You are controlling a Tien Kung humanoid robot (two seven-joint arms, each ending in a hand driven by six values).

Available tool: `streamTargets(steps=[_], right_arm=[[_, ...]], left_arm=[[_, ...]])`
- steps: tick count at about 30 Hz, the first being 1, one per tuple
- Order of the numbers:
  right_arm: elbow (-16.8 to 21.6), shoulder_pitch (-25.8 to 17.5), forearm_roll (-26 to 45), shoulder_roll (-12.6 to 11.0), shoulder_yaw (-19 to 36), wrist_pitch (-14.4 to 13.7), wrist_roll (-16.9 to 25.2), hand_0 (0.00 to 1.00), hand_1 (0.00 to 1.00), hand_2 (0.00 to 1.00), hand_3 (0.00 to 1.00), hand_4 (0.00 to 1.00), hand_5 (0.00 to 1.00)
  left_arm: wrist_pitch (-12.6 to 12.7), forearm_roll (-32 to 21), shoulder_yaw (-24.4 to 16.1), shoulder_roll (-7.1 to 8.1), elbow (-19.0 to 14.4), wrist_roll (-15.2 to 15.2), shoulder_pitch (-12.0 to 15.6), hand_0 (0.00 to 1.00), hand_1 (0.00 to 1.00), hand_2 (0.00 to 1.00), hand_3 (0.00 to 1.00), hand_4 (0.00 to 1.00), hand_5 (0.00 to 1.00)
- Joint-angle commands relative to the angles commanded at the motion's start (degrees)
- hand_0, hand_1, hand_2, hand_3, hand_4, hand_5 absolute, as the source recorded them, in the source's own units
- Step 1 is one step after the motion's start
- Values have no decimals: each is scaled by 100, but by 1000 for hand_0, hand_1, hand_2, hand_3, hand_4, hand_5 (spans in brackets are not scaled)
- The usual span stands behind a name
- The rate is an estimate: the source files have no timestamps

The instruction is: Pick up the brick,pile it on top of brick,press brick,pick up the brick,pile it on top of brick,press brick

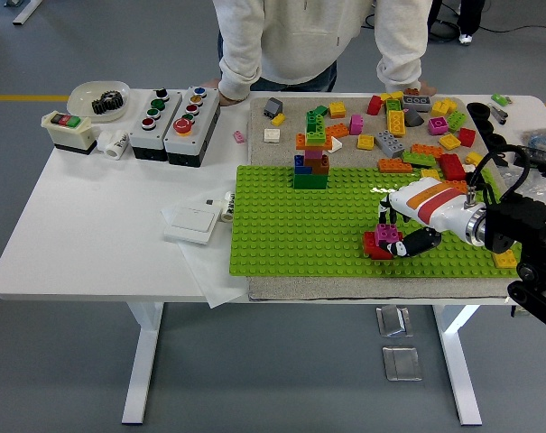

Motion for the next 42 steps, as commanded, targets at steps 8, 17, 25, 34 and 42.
streamTargets(steps=[8, 17, 25, 34, 42], right_arm=[[-94, 2, -39, 27, 6, -11, 25, 468, 461, 531, 507, 746, 380], [-94, 8, -27, 23, 23, -11, 60, 468, 463, 532, 509, 749, 371], [-94, 3, -12, 21, 28, -6, 85, 473, 482, 549, 519, 762, 357], [-125, -14, -12, 28, 24, -21, 94, 472, 487, 565, 520, 762, 357], [-138, -21, -9, 43, 21, -37, 98, 476, 508, 597, 544, 782, 353]], left_arm=[[0, -20, 23, 0, 0, -1, -7, 778, 714, 676, 564, 590, 609], [-3, -29, 33, 2, 0, -1, -6, 778, 714, 676, 564, 591, 610], [-4, -43, 40, 4, 0, -2, -9, 778, 714, 678, 563, 590, 609], [-7, -42, 55, 1, 0, 2, 7, 778, 714, 679, 564, 589, 607], [-13, -22, 57, 0, 0, 5, 20, 778, 716, 680, 563, 589, 606]])
